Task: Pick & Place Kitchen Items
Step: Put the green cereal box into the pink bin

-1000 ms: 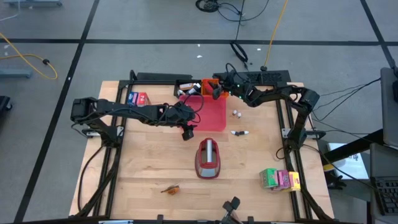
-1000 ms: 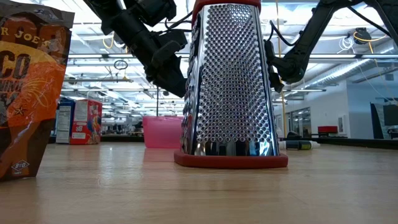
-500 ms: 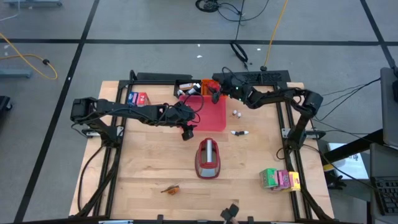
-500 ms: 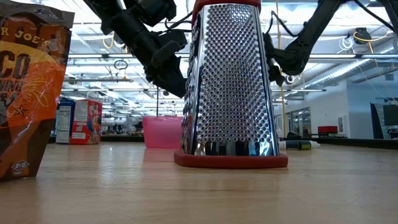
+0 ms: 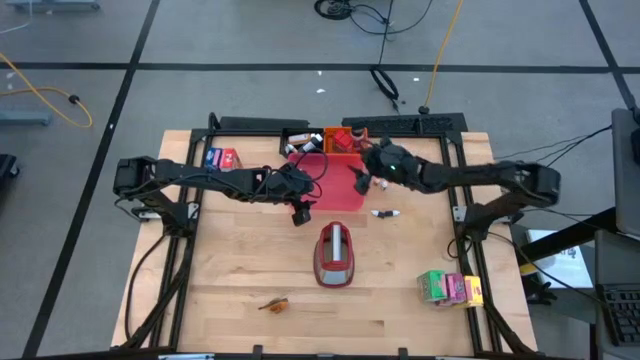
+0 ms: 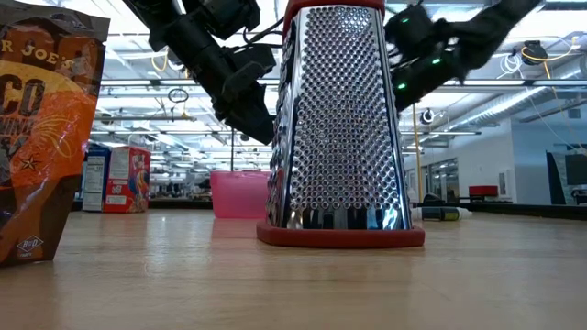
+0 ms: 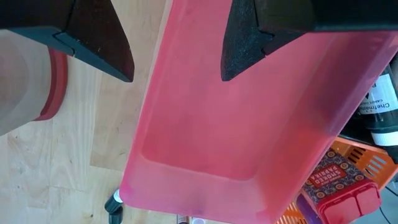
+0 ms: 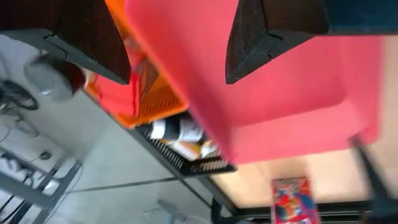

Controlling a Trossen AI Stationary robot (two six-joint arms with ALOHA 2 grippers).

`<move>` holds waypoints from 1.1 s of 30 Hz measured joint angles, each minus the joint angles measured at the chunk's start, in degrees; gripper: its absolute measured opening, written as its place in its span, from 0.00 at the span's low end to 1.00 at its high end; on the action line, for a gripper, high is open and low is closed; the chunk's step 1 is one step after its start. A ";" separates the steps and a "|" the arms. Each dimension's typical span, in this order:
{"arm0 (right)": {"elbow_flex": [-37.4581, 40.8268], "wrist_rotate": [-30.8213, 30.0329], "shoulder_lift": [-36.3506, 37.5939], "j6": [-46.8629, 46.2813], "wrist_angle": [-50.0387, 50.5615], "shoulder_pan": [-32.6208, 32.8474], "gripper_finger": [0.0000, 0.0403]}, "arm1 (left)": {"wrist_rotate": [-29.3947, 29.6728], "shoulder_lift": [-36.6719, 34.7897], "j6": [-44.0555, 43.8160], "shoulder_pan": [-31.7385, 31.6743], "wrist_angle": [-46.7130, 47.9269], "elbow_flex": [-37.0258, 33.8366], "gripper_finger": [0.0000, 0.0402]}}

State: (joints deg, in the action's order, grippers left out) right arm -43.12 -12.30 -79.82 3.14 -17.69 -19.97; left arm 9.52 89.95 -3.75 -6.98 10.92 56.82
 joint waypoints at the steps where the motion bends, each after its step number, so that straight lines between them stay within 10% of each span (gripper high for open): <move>1: 1.30 -0.02 2.12 -1.01 0.77 0.76 0.63 | 0.02 0.00 0.01 0.00 -0.01 0.00 0.61; 18: 8.97 -0.01 29.22 -15.58 31.29 23.03 0.63 | 0.07 0.00 0.04 0.00 0.08 0.00 0.61; 33: -1.84 2.01 29.32 -40.44 54.13 47.26 0.48 | 0.07 0.00 -1.39 0.00 0.81 0.00 0.61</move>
State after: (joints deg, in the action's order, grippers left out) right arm -44.96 -10.29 -50.50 -37.30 36.44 27.28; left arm 9.58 89.95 -5.14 -6.98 11.74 56.82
